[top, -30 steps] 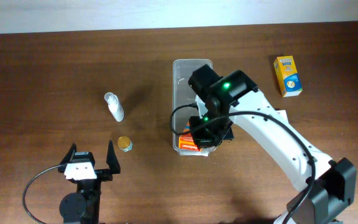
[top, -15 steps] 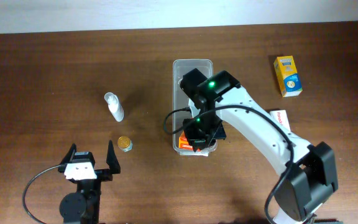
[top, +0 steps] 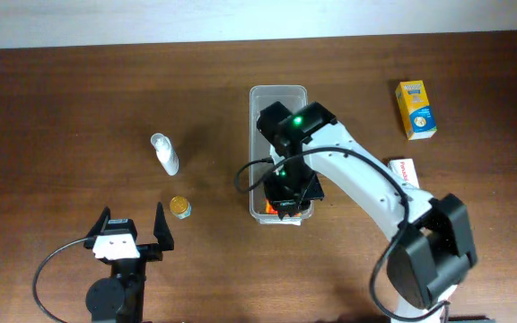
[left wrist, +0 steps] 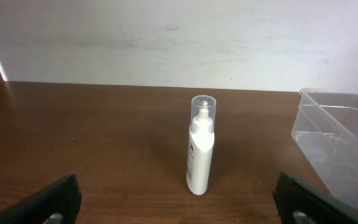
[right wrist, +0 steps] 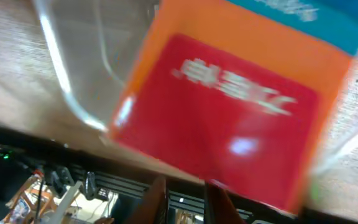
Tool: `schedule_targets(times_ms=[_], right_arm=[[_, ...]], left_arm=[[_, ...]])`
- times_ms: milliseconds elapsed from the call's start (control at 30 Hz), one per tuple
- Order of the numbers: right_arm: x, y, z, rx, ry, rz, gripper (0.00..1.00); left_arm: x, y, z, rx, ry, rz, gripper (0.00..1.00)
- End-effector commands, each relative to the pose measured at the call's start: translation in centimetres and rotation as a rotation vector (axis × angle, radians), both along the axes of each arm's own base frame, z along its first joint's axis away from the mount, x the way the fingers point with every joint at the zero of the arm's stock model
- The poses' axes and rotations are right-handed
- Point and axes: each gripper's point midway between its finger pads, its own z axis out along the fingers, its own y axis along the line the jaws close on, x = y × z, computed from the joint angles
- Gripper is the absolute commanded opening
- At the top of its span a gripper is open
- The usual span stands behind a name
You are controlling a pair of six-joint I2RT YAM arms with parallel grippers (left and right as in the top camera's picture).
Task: Pack container
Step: 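Move the right gripper to the yellow WOODS' cough syrup box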
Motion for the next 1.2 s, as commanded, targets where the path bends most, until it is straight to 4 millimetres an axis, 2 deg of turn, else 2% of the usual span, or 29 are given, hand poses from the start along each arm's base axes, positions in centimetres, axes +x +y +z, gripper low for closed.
schedule_targets(times_ms=[0,500,600,800,933,1033,1167], right_arm=[[0.1,-0.5,-1.2,-0.046,-0.001,0.036,0.13],[1.1,-1.6,-1.1,-0.107,-0.053,0.042,0.13],[2.3,-2.6,0.2,-0.136,-0.087,0.025,0.26],[6.1,-5.3,4.8,-0.146,-0.193,-0.069,0.33],[9.8,-7.7,8.1,-0.109,-0.299,-0.179,0.45],[12.4,-11.1,9.9,-0.131,-0.383,-0.274,0.62],[14.7,-16.0,10.9,-0.152,-0.438,-0.400,0.65]], left_arm=[[0.0,-0.1,-0.1,0.018,0.001,-0.012,0.99],[0.0,-0.1,-0.1,0.018,0.001,-0.012,0.99],[0.0,-0.1,-0.1,0.018,0.001,-0.012,0.99],[0.0,-0.1,-0.1,0.018,0.001,-0.012,0.99],[0.0,-0.1,-0.1,0.018,0.002,-0.012,0.99],[0.0,-0.1,-0.1,0.018,0.001,-0.012,0.99],[0.0,-0.1,-0.1,0.018,0.001,-0.012,0.99]])
